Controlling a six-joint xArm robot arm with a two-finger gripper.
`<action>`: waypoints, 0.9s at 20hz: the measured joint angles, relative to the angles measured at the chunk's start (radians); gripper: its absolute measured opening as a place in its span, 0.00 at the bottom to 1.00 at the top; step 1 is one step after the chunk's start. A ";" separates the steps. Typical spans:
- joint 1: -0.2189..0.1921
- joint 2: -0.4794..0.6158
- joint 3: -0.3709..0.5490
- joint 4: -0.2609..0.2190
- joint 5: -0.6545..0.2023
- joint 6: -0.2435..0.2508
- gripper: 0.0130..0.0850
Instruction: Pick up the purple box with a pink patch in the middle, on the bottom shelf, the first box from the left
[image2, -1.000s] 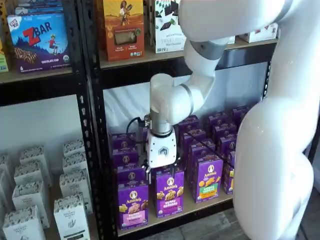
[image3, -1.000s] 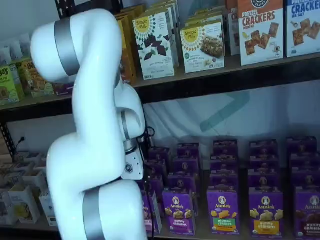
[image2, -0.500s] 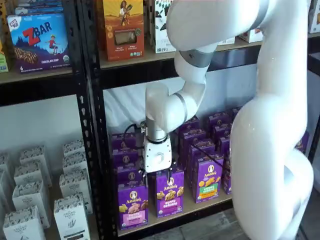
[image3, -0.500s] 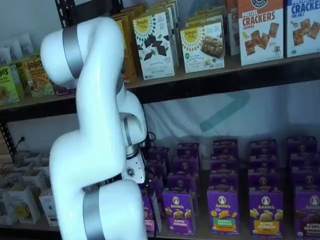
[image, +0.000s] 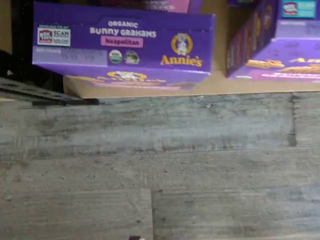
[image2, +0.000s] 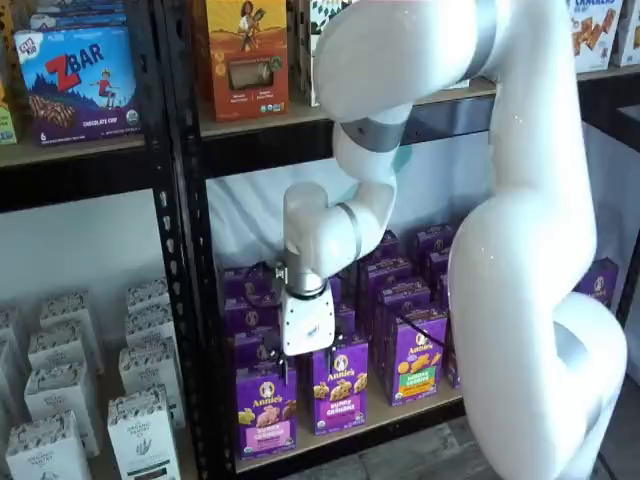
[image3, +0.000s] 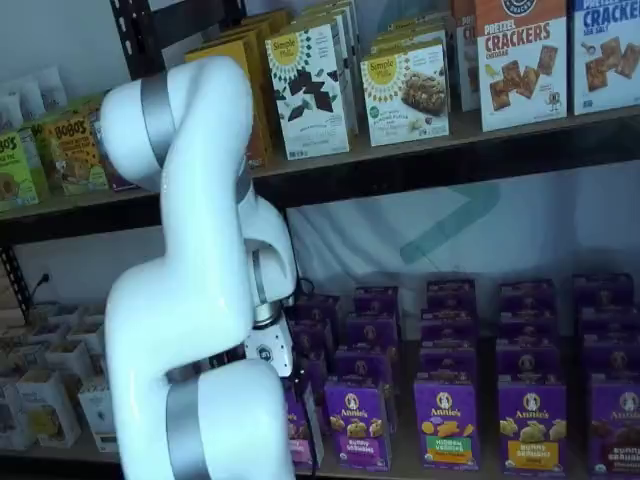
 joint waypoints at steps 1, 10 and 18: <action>0.001 0.015 -0.012 0.003 -0.005 -0.002 1.00; -0.012 0.103 -0.091 0.051 -0.038 -0.060 1.00; -0.031 0.151 -0.152 0.078 -0.034 -0.104 1.00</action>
